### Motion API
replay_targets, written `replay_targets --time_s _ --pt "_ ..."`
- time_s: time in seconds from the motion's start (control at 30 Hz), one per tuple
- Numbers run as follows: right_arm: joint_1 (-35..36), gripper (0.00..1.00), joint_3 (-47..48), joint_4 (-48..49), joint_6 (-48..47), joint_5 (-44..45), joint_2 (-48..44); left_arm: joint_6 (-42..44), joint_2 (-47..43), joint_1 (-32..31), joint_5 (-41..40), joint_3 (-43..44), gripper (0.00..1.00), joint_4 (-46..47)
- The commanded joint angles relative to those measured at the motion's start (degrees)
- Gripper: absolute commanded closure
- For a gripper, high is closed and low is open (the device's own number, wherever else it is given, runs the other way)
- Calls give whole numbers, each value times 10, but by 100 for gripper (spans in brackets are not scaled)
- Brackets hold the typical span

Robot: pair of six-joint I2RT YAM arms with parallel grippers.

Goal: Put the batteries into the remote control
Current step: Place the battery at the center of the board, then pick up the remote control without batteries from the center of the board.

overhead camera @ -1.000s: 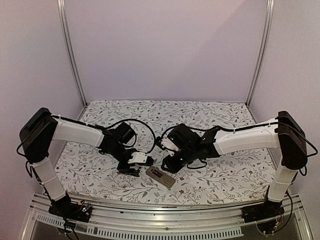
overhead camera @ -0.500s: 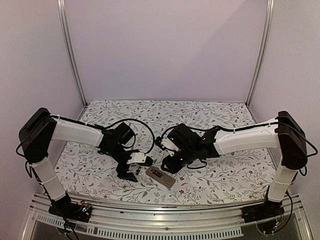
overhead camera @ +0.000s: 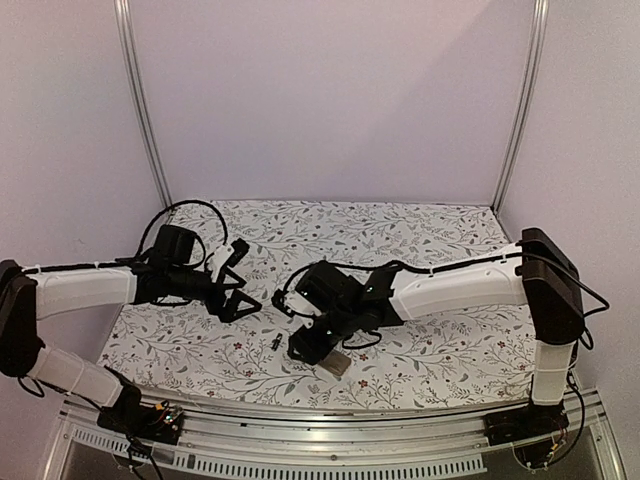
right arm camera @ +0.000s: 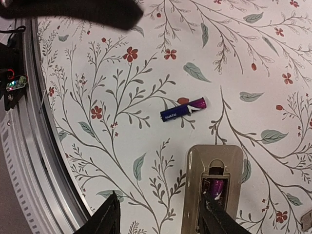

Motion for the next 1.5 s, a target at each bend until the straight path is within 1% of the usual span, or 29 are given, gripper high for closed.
replay_targets --time_s 0.0,0.03,0.17,0.23,0.4,0.47,0.63,0.8,1.03,1.17,1.23,1.27,1.4,1.47 --pt "0 47 8 -36 5 31 30 -312 -81 48 -32 -59 0 144" --pt "1 48 9 -41 5 36 32 -342 -101 51 -46 -80 0 166" --pt "4 49 19 -58 0 42 51 -472 -165 54 -103 -194 0 309" --pt "10 49 19 -59 -6 48 56 -502 -182 52 -118 -232 0 348" --pt "17 50 -15 -45 -3 79 43 -515 -242 61 -180 -292 0 357" --pt "17 50 -24 -41 -1 94 31 -516 -264 72 -192 -310 0 368" --pt "17 51 -22 -34 -15 79 26 -525 -297 107 -219 -338 0 364" --pt "17 52 6 -54 -14 94 61 -518 -311 121 -221 -344 0 370" --pt "17 55 33 -59 -36 99 78 -520 -309 121 -213 -348 0 380" --pt "17 58 38 -72 -54 95 89 -519 -310 121 -211 -348 0 381" --pt "17 66 37 -78 -63 93 90 -518 -310 121 -210 -349 0 381" --pt "17 67 36 -82 -69 92 90 -519 -311 121 -209 -349 0 381" --pt "17 69 30 -94 -86 82 90 -517 -311 121 -202 -349 0 384" --pt "18 72 22 -92 -102 64 86 -516 -311 122 -199 -349 0 385"
